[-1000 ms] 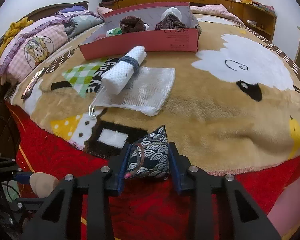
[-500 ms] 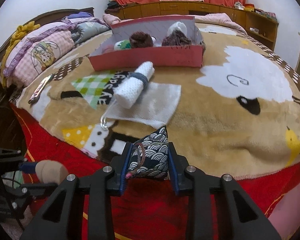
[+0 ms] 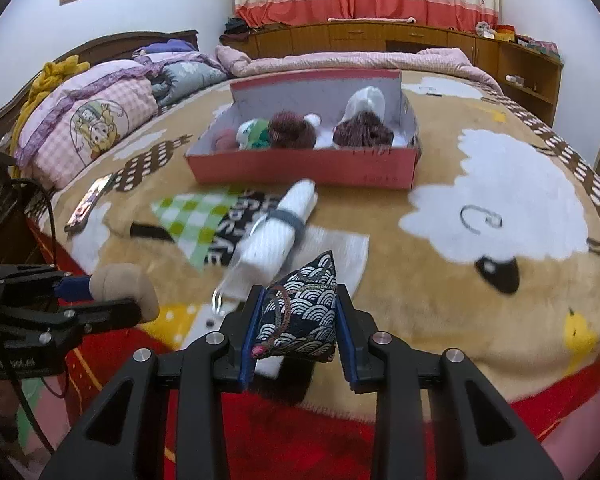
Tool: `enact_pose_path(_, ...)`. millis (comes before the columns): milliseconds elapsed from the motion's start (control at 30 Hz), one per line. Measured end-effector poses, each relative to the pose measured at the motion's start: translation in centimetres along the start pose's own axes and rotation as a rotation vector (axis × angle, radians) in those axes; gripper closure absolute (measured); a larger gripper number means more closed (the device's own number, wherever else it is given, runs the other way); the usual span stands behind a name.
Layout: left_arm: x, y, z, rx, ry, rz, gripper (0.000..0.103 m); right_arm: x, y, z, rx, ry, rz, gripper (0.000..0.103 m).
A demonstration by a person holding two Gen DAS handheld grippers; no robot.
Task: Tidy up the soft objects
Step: 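Carry the beige sponge and blue pouch over the box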
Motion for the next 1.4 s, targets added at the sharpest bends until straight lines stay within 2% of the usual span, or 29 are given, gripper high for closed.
enact_pose_path(800,-1.6,-13.2,-1.7,0.057,-0.075,0.129,0.063,-1.7,-10.6,1.5,0.094,0.004,0.068,0.069)
enact_pose_path(1400,-6.1,-18.8,-3.7,0.083,-0.119,0.135,0.063,-5.3,-16.2,2.9,0.127,0.001,0.088,0.069)
Point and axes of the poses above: each gripper's, at about its wrist camera, not at the fingertips, and x roughly against the way its jaws point, z to its right, y to its underside, the point moved 5 cm from there along -x, roughly the way its jaws point, and after that the axes turned 14 degrees about -y, right-handed, at the moved point
